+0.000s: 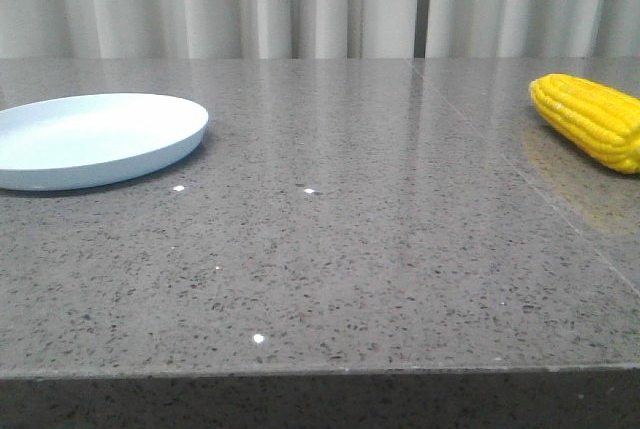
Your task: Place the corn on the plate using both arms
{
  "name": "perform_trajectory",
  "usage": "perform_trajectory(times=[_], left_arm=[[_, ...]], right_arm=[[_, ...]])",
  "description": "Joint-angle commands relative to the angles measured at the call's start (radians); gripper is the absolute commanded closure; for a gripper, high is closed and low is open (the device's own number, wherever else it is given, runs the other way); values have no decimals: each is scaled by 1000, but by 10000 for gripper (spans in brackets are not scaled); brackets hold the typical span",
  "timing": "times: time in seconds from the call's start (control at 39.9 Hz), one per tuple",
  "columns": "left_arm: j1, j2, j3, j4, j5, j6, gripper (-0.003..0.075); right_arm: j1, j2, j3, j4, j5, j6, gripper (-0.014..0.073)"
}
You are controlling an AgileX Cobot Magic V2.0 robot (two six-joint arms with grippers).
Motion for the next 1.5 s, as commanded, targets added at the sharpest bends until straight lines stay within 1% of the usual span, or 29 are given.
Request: perform_trajectory(times=[0.0,0.93,1.15,1.23,1.35,1.4,1.48], left_arm=[[0,-21,4,-8,-82,-3,741],[0,-21,4,-8,-82,-3,741],[0,-21,4,-8,-91,-3,741],[0,-21,2,-8,-126,-3,741],[0,-21,-20,0,-253,-3,741],[0,-21,-53,30,-255,-3,741],[0,-17,-124,132,-222,-3,741]], right_arm=[[-5,-17,-5,0,-75,-3,706],[-5,-17,-5,0,-76,-3,706],[-5,-17,-5,0,-80,-3,706],[-5,-17,-7,0,-104,-3,706],[-5,-17,-67,0,-100,-3,706],[-5,-17,-113,0,-84,-3,706],[-5,-16,-202,0,-35,-3,706]])
